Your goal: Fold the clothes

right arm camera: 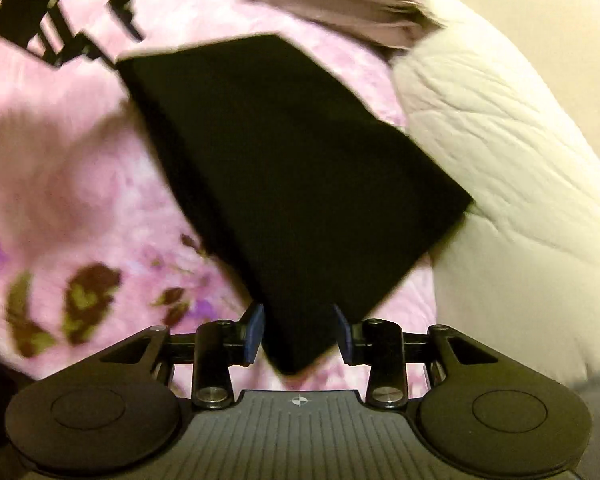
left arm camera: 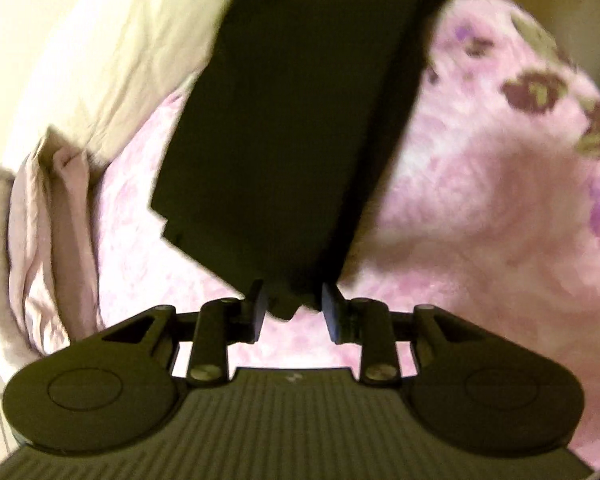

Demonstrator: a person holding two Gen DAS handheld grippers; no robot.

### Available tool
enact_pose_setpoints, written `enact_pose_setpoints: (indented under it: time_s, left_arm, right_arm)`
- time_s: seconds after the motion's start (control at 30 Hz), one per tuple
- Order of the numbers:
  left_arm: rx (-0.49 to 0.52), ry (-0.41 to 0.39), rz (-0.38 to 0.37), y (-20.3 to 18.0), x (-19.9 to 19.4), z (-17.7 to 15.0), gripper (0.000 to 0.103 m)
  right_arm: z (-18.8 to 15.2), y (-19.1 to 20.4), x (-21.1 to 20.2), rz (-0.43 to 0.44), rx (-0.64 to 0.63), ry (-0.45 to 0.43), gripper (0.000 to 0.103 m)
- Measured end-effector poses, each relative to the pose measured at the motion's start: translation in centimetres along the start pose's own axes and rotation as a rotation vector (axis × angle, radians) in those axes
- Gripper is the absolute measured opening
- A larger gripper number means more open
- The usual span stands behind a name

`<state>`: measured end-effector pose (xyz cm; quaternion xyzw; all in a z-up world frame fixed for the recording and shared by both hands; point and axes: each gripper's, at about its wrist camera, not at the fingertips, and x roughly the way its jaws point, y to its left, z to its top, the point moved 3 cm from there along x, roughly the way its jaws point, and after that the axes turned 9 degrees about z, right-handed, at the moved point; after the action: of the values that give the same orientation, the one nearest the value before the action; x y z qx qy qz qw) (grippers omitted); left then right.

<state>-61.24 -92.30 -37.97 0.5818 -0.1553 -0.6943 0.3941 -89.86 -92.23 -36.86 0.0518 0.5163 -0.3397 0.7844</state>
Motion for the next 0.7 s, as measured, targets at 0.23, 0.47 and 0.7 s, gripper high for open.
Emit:
enact_pose_setpoints:
  time_s: [0.23, 0.47, 0.7]
  left_arm:
    - [-0.175, 0.020, 0.060, 6.1, 1.2, 2.1, 0.032]
    - [-0.387, -0.018, -0.021, 11.1, 7.9, 5.0, 0.032]
    - [-0.423, 0.000, -0.082, 10.8, 14.1, 6.2, 0.032]
  right_arm:
    - [3.7, -5.3, -1.7, -0.063, 0.173, -0.066, 0.037]
    - [9.2, -10.0, 1.9, -0.119, 0.223, -0.060, 0.018]
    - [11.9, -14.5, 8.3, -0.224, 0.227, -0.021, 0.005]
